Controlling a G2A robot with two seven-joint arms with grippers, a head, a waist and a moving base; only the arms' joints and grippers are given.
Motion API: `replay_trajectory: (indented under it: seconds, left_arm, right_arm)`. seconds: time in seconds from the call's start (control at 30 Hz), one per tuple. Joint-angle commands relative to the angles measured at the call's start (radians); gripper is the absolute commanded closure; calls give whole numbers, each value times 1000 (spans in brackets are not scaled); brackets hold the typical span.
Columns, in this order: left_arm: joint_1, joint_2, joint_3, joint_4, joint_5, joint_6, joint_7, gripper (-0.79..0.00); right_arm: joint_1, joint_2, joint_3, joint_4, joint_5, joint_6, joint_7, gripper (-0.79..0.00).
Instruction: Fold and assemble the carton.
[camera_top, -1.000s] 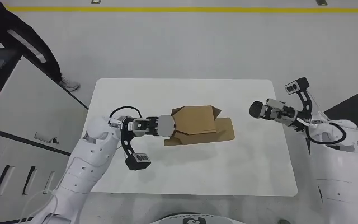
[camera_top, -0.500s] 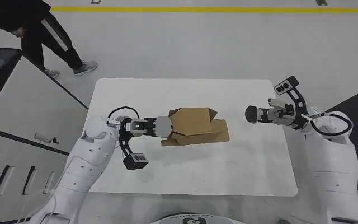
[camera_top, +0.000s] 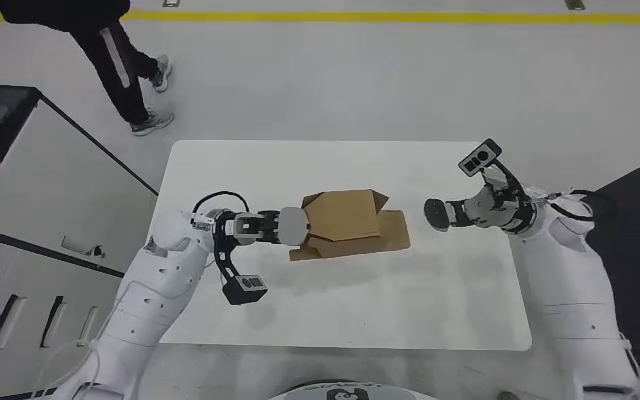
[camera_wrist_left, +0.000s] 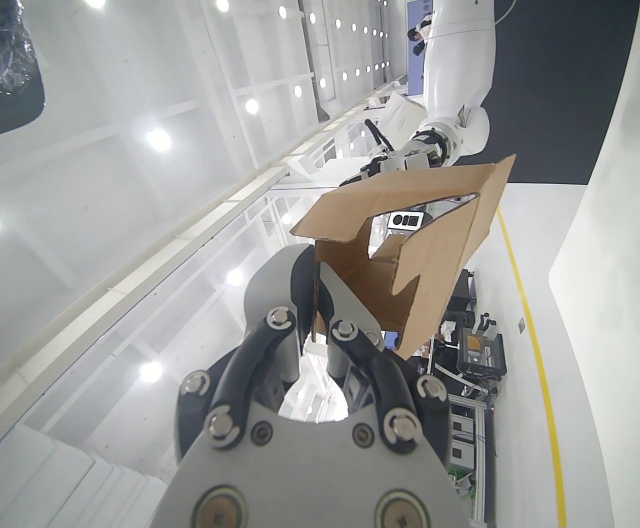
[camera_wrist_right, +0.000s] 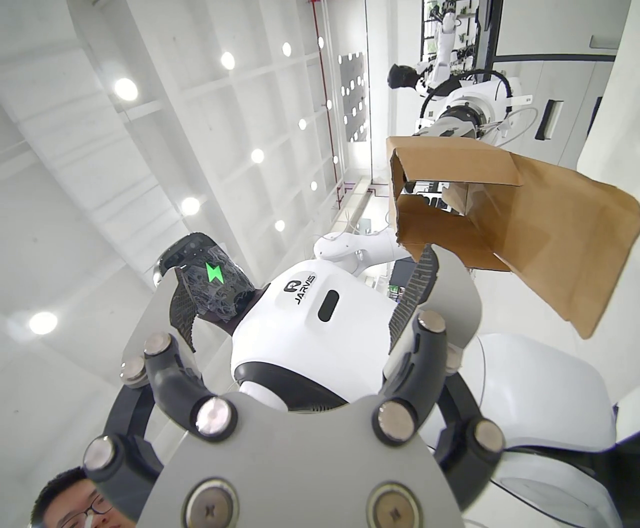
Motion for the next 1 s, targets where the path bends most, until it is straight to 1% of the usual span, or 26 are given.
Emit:
replay_trajectory:
  seconds: [0.0, 0.07, 0.13, 0.27, 0.47, 0.73, 0.97]
  left_arm:
    - [1, 0, 0, -1, -1, -2, -6, 0]
    - [8, 0, 4, -18, 4, -8, -29, 0]
    - [11, 2, 4, -27, 6, -11, -30, 0]
    - [14, 4, 4, -33, -2, -15, -22, 0]
    - [13, 7, 7, -32, -5, -10, -20, 0]
    - [14, 10, 11, -30, -7, 4, -25, 0]
    - [9, 12, 18, -26, -12, -3, -16, 0]
  right_arm:
    - [-4, -1, -5, -7, 2, -2, -13, -785]
    - [-18, -8, -29, -17, 68, 31, -45, -785]
    - [-15, -10, -44, -25, 90, 58, -71, -785]
    - [-6, -15, -79, -15, 151, 143, -107, -785]
    - [5, -17, -116, -11, 174, 214, -125, -785]
    - [11, -10, -161, -33, 204, 235, -146, -785]
    - [22, -1, -197, -29, 213, 234, -145, -785]
